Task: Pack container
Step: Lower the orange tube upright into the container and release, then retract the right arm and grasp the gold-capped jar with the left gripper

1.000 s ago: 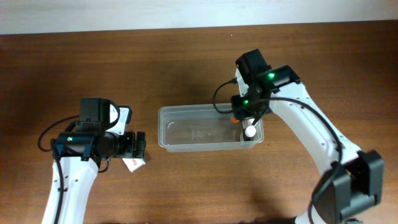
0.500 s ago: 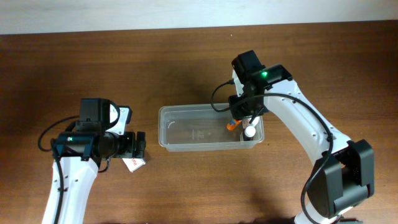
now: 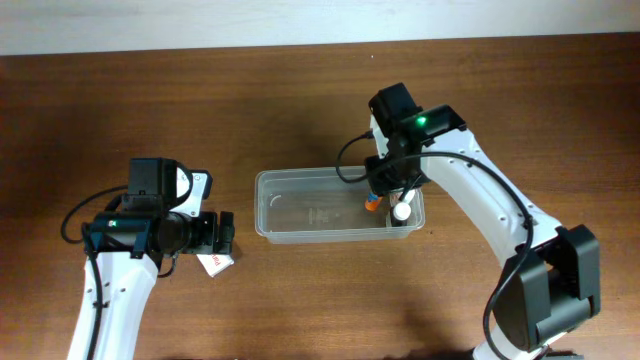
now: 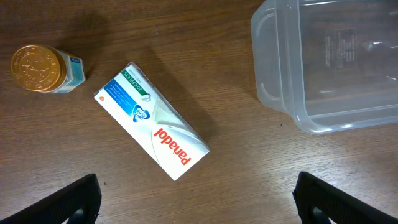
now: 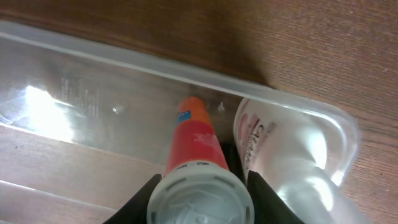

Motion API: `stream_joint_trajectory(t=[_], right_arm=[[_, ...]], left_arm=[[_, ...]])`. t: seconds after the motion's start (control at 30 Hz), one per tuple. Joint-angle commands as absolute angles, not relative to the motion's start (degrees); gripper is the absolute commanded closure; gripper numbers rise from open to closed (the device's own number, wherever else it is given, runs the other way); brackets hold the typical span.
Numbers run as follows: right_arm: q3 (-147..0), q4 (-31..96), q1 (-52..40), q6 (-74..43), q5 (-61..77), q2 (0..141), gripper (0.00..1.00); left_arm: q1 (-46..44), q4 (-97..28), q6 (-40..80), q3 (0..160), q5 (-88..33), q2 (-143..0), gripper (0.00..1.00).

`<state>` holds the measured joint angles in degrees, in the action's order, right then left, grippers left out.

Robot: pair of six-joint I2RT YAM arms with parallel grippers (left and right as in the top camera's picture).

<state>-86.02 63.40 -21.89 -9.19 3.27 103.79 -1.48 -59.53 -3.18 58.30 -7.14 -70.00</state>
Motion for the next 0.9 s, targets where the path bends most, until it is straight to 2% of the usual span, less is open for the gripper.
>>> stream_joint_trajectory(t=[0.0,0.3,0.5,0.6,0.7,0.87], right_arm=[[-87.7,63.7,-23.6,-8.8,2.3,103.2,0.63],[-93.0,67.6,-24.4,-8.8,1.4,101.8,0.6],[-104.1,74.7,-24.3,-8.8,-3.7,100.2,0.54],[-110.3,75.9,-23.9,-8.8,-4.4,97.2,0.46],[-114.0,76.1,-21.7,-11.0,-4.8,93.1,0.28],[-114.3,79.0,-10.6,-14.0,-4.1,87.3,0.12]], left_arm=[[-1.3,-59.4,-2.6,59.3,-8.2,-70.2,0.01],[-1.3,-59.4,-2.6,59.3,-8.2,-70.2,0.01],[-1.3,-59.5,-2.6,59.3,-8.2,-70.2,0.01],[-1.3,-59.4,-2.6,59.3,-8.2,-70.2,0.01],[-1.3,-59.4,-2.6,59.3,-8.2,-70.2,0.01],[-1.3,-59.4,-2.3,59.3,-8.1,-70.2,0.0]])
